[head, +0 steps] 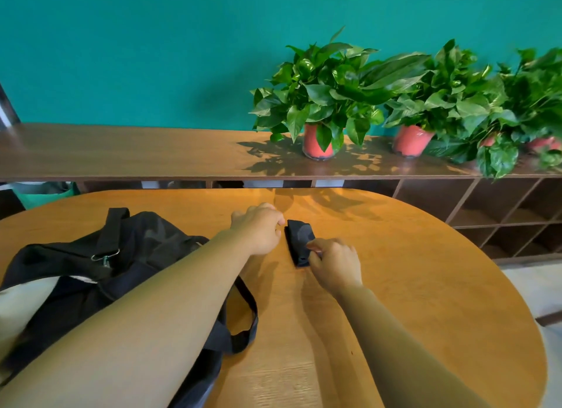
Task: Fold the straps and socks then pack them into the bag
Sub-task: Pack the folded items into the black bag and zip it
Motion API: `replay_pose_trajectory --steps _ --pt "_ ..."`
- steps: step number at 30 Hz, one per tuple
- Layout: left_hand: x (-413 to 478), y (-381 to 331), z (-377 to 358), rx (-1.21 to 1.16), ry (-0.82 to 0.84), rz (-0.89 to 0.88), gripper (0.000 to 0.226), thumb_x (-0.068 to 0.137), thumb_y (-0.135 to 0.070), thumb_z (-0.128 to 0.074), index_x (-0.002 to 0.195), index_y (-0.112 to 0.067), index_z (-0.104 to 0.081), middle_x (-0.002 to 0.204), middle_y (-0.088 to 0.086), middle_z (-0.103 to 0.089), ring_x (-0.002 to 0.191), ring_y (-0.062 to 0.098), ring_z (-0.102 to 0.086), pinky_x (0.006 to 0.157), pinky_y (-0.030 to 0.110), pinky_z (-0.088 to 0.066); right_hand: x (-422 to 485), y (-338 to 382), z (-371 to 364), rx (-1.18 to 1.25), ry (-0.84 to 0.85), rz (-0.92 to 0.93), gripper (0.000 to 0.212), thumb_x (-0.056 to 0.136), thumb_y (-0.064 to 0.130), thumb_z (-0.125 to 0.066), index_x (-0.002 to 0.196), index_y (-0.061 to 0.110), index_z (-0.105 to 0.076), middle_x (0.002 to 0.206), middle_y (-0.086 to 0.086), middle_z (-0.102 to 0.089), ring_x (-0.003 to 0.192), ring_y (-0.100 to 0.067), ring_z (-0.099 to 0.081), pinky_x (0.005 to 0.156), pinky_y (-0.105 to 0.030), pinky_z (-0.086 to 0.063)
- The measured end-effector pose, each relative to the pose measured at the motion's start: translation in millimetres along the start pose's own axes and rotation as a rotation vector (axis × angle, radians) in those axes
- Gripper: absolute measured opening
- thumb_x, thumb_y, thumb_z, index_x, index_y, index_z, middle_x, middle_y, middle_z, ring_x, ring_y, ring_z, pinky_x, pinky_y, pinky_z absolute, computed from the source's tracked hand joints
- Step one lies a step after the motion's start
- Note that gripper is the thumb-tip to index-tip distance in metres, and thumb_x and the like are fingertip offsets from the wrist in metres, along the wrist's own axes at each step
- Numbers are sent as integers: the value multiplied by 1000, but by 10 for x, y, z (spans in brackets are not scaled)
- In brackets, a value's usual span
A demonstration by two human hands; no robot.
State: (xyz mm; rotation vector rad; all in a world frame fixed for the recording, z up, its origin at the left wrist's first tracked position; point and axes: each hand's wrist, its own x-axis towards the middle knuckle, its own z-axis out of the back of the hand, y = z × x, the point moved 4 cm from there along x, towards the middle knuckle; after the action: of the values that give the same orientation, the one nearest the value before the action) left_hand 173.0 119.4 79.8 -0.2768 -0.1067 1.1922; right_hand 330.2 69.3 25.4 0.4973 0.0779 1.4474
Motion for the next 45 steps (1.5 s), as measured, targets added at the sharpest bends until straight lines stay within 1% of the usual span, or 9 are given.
replay_pose_trajectory --steps 4,9,16,24,29,34,40,43,45 --pt "312 -110 -194 -5 48 5 42 101 -27 -42 143 -25 -38 151 -1 -33 135 25 -34 103 46 -28 42 -135 -170 7 17 -13 24 87 21 -49 101 18 -68 91 -4 -70 105 -25 -52 82 -37 -42" --pt "683 -256 -484 -50 90 11 45 102 -27 -41 145 -22 -33 151 2 -34 136 27 -34 106 48 -28 53 -309 -336 -2 9 28 23 88 24 -50 88 21 -72 94 6 -67 96 -23 -54 73 -32 -38" --pt "1003 -281 -852 -61 167 75 37 102 -25 -38 139 -21 -41 141 4 -45 128 29 -40 102 46 -35 103 -419 -373 -25 -127 114 18 72 23 -52 57 18 -61 64 8 -60 67 -21 -57 58 -27 -30" --pt "980 -209 -756 -32 286 240 37 93 -24 -52 128 -10 -51 128 13 -53 112 32 -53 92 38 -46 172 -541 -267 108 -3 -72 42 82 22 -55 46 22 -35 56 6 -50 91 -18 -48 67 -28 -29" --pt "561 -227 -738 -82 328 303 44 93 -38 -56 123 -7 -50 119 9 -54 107 28 -54 84 33 -45 -20 -702 -181 203 49 -318 15 82 27 -58 76 17 -67 71 7 -53 91 -19 -53 67 -29 -43" --pt "84 -306 -872 -371 180 358 31 86 -40 -67 86 -14 -50 89 2 -54 82 22 -54 68 30 -44 -301 -741 -119 391 92 -529 19 81 34 -60 93 19 -60 84 1 -64 96 -23 -57 66 -31 -49" --pt "-455 -356 -871 -760 127 428 50 84 -32 -71 123 -11 -47 118 4 -52 104 22 -51 82 31 -43 -574 -654 -22 583 195 -608 65 80 36 -68 135 12 -43 97 4 -60 114 -27 -51 88 -42 -49" --pt "-640 -379 -700 -838 102 400 51 84 -33 -71 124 -13 -46 116 0 -49 100 19 -49 82 31 -41 -684 -610 43 770 177 -679 64 82 32 -70 135 8 -44 116 -7 -57 107 -25 -54 86 -38 -46" --pt "-777 -386 -547 -864 71 366 49 85 -32 -71 124 -13 -46 113 0 -49 100 19 -48 81 30 -40 -779 -509 82 976 206 -715 49 83 30 -70 123 7 -55 112 -6 -62 96 -21 -59 74 -34 -48"
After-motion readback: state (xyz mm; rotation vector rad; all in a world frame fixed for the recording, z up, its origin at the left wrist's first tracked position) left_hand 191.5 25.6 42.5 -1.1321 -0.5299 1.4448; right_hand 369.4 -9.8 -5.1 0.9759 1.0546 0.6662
